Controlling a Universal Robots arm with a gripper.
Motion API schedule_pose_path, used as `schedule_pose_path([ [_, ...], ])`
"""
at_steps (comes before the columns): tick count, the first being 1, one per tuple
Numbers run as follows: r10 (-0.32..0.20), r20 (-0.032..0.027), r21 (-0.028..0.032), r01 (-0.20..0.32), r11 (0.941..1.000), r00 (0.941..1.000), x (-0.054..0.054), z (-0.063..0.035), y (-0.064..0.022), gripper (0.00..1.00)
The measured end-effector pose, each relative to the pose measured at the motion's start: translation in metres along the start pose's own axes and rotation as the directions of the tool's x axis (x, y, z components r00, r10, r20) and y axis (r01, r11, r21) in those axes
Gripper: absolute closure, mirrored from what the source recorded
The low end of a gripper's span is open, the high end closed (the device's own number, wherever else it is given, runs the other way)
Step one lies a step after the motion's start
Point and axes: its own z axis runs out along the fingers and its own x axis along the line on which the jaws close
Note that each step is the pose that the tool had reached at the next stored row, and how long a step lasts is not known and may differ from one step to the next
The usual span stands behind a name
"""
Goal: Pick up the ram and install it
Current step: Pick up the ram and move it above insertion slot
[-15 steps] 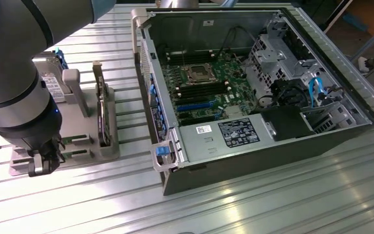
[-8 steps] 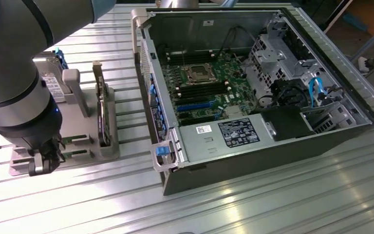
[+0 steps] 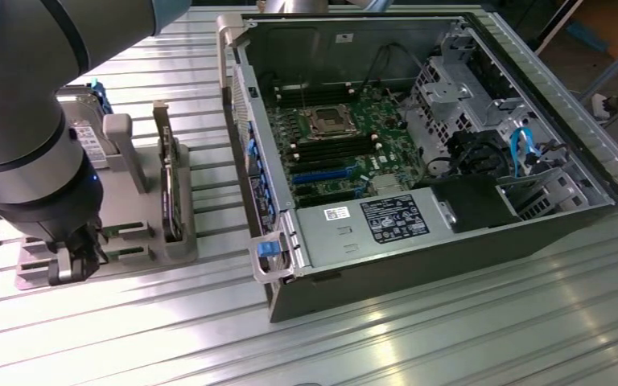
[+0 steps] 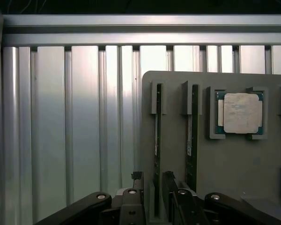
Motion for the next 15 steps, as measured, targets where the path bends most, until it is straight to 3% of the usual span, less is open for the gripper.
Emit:
schedule_pose_path([
  [15, 0.0, 0.0012, 0.0, 0.0, 1.0, 1.0, -0.0033, 0.0017, 0.0, 0.7],
])
